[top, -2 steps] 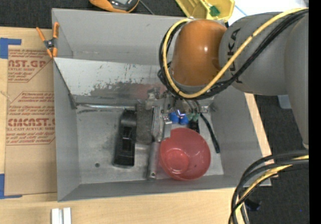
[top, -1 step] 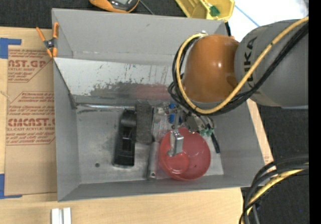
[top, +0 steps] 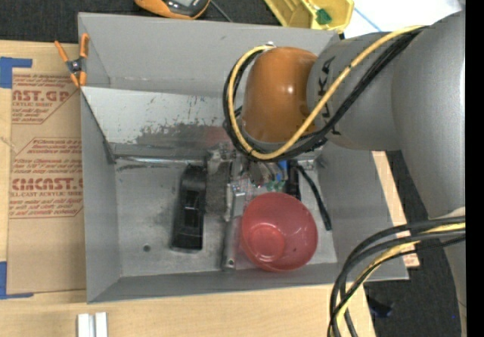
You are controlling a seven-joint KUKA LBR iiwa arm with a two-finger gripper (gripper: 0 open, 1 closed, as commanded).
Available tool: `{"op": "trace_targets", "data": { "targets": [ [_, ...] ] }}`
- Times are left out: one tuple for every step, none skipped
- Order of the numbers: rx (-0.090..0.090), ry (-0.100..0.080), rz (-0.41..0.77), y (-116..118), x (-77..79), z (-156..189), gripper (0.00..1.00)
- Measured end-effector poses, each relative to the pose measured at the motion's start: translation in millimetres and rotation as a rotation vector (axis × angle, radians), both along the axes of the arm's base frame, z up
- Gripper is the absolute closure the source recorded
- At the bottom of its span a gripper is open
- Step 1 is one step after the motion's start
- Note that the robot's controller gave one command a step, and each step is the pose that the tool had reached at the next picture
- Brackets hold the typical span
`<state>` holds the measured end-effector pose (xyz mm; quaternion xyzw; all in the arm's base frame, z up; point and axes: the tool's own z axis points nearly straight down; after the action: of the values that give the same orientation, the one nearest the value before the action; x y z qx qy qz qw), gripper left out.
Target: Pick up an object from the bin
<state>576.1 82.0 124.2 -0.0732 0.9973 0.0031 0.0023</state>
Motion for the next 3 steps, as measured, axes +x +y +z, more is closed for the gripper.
{"op": "trace_targets", "data": {
  "targets": [
    [-0.009, -0.002, 0.239, -33, -52.0, -7, 0.00],
    [0.000, -0.012, 0.279, 9, -1.8, -48, 0.00],
    [0.000, -0.012, 0.278, 9, -1.8, -47, 0.00]
  ]
}}
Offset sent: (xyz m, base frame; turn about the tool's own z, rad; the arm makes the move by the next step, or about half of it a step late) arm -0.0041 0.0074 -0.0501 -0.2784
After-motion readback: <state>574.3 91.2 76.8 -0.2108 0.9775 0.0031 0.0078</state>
